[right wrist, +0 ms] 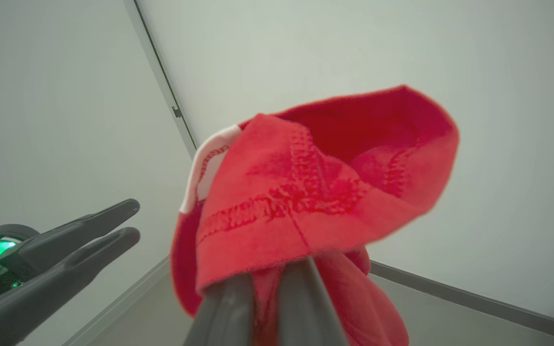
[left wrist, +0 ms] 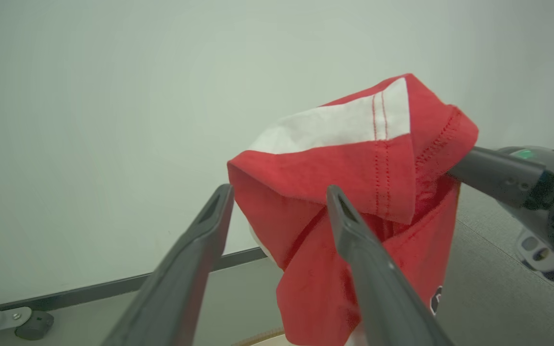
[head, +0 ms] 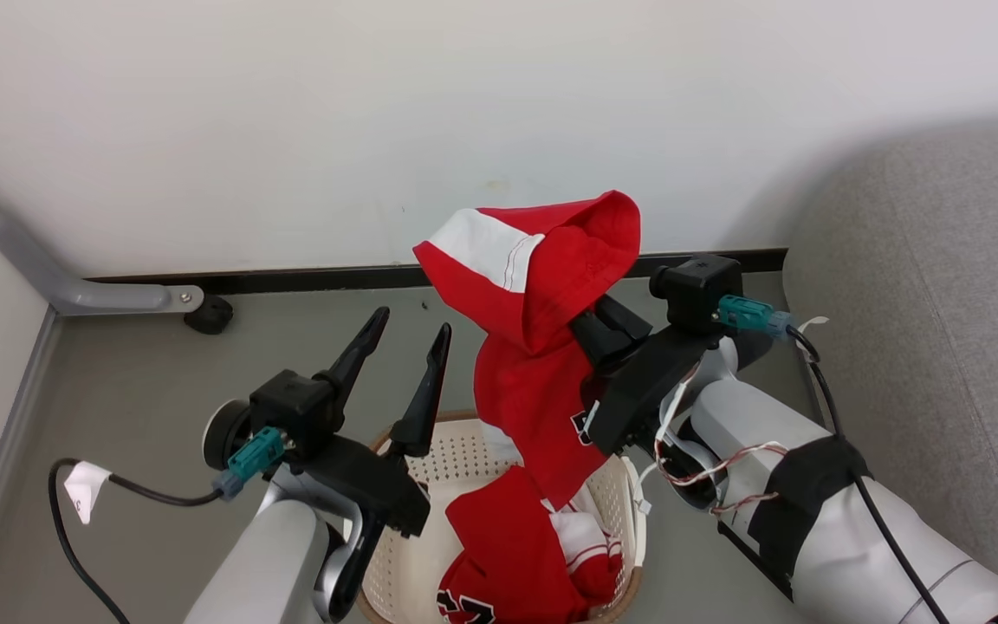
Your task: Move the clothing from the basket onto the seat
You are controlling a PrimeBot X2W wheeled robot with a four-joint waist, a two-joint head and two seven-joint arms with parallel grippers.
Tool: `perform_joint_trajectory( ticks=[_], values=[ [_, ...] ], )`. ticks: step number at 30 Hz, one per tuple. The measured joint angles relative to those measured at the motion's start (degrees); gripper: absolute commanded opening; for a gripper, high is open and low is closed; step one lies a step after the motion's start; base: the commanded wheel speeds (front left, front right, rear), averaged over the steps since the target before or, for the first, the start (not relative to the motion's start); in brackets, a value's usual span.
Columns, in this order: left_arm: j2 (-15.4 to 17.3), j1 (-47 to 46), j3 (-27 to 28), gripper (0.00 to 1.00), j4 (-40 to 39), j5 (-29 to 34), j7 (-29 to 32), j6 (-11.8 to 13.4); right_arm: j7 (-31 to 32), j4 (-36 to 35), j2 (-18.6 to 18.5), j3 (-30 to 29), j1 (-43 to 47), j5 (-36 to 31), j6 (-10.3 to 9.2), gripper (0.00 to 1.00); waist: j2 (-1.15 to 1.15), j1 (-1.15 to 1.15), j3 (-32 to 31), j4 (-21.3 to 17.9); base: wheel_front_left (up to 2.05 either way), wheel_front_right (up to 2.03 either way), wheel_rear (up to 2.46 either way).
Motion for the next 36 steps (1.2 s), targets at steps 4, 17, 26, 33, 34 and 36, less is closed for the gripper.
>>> perform_joint_trajectory(
  ticks=[4, 17, 26, 33, 34, 36],
  values=[
    [0.3, 2.6, -0.2, 1.0, -1.9, 0.1, 0.0, 0.0, 0.0, 0.0, 0.0, -0.3, 0.0, 0.0, 0.0, 0.0, 0.0, 0.0, -0.2, -1.0, 0.0, 0.0, 0.0],
    [-0.2, 7.8, -1.0, 1.0, -6.8, 0.8, 0.0, -0.1, 0.0, 1.0, 0.0, -1.0, 0.0, -0.6, 0.0, 0.0, 0.0, 0.0, -0.6, -6.5, 0.0, 0.0, 0.0],
    [-0.6, 10.3, -2.1, 1.0, -9.1, 1.7, 0.0, -0.1, 0.0, 1.5, 0.1, -1.8, 0.0, -1.6, 0.01, 0.0, 0.0, 0.0, -1.0, -12.2, 0.0, 0.0, 0.0],
    [-0.8, 11.3, -3.1, 1.0, -11.6, 1.7, 0.0, -0.4, 0.0, 1.7, 0.0, -2.7, 0.0, -2.8, 0.01, 0.0, 0.0, 0.0, -1.2, -17.3, 0.0, 0.0, 0.0],
    [-0.8, 11.4, -3.2, 1.0, -12.0, 1.7, 0.0, -0.4, 0.0, 1.7, 0.0, -2.8, 0.0, -2.9, 0.01, 0.0, 0.0, 0.0, -1.2, -18.1, 0.0, 0.0, 0.0],
    [-0.8, 11.8, -3.5, 1.0, -12.9, 1.7, 0.0, -0.4, 0.0, 1.7, 0.0, -3.0, 0.0, -3.2, 0.01, 0.0, 0.0, 0.0, -1.1, -19.7, 0.0, 0.0, 0.0]
  ],
)
